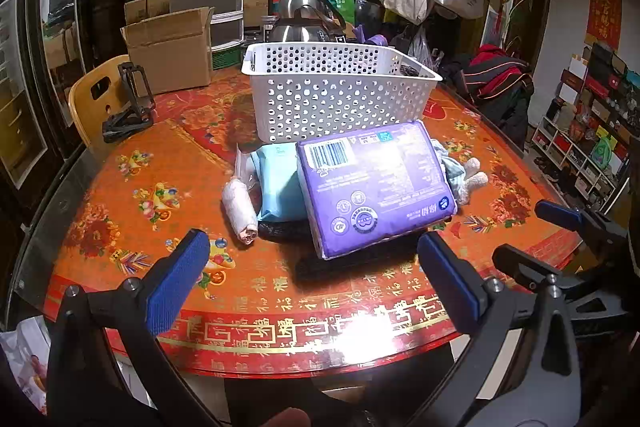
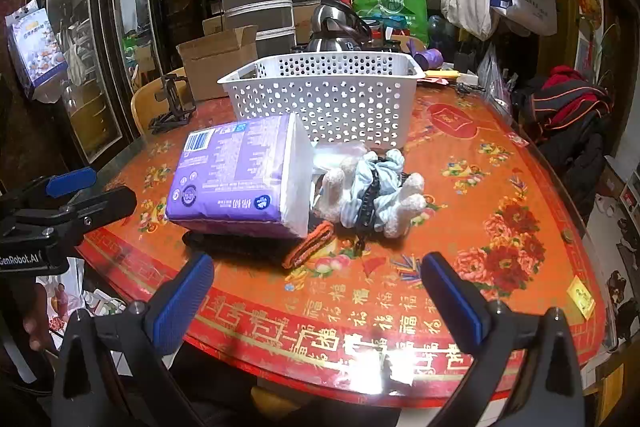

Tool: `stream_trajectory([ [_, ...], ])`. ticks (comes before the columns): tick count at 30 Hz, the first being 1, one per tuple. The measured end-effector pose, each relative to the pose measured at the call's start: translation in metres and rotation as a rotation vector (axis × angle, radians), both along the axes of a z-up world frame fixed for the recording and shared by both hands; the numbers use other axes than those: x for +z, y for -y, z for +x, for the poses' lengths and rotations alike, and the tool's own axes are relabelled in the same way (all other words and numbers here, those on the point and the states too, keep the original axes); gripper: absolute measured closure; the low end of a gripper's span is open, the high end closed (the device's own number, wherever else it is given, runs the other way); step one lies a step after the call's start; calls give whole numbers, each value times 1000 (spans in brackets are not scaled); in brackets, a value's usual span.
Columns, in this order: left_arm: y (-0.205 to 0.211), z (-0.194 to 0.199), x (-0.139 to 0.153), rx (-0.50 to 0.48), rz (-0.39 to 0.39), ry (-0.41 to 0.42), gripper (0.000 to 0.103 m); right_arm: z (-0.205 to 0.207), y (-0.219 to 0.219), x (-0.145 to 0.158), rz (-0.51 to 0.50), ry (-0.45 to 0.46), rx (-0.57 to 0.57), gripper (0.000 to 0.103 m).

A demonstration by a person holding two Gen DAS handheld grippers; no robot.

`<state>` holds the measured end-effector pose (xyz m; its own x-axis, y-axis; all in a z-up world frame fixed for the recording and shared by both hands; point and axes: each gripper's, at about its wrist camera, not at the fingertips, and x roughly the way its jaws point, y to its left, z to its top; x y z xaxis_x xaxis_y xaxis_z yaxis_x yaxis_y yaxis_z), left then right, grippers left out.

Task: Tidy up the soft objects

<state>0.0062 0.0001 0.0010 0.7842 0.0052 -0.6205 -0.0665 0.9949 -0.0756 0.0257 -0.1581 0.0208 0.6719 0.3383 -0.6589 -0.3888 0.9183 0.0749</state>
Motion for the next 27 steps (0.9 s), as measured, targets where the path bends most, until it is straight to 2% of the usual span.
stream_trajectory([
  [27, -1, -2, 0, -3, 1, 7, 0, 1, 0, -3, -5, -11, -4, 0],
])
